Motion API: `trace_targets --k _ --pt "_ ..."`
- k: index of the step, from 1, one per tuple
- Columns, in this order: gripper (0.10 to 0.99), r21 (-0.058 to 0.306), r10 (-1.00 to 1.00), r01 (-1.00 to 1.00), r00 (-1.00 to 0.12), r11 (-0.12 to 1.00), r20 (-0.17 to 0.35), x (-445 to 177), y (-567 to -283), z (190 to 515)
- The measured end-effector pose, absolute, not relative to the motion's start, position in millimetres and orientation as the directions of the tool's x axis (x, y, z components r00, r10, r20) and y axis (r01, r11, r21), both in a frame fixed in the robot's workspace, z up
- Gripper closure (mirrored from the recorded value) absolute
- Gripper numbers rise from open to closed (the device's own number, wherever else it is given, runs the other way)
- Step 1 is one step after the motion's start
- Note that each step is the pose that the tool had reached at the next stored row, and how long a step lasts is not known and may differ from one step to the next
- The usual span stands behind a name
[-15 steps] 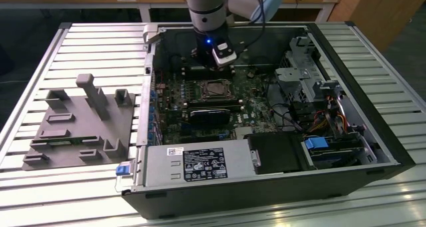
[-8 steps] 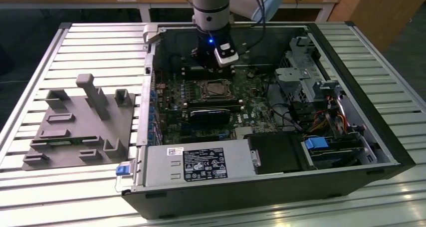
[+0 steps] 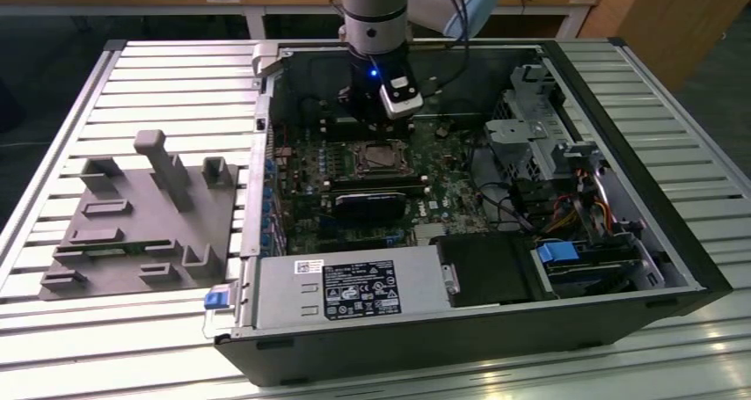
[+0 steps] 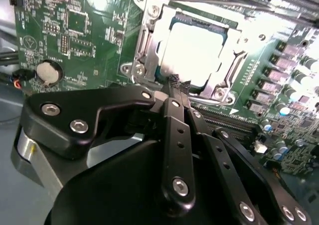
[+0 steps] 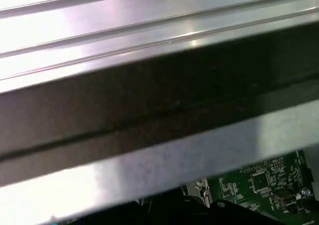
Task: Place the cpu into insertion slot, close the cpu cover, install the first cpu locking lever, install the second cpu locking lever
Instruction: 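Install the first cpu locking lever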
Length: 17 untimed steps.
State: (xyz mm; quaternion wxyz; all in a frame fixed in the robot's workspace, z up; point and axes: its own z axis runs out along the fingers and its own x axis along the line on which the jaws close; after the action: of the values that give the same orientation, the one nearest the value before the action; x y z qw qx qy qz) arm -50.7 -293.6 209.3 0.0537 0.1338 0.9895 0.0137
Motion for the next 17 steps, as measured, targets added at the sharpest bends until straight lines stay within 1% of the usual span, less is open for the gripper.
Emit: trace_targets --k 17 --pt "0.980 0.025 0.265 0.264 -0.959 0.964 -0.099 -50.4 -321.3 208.2"
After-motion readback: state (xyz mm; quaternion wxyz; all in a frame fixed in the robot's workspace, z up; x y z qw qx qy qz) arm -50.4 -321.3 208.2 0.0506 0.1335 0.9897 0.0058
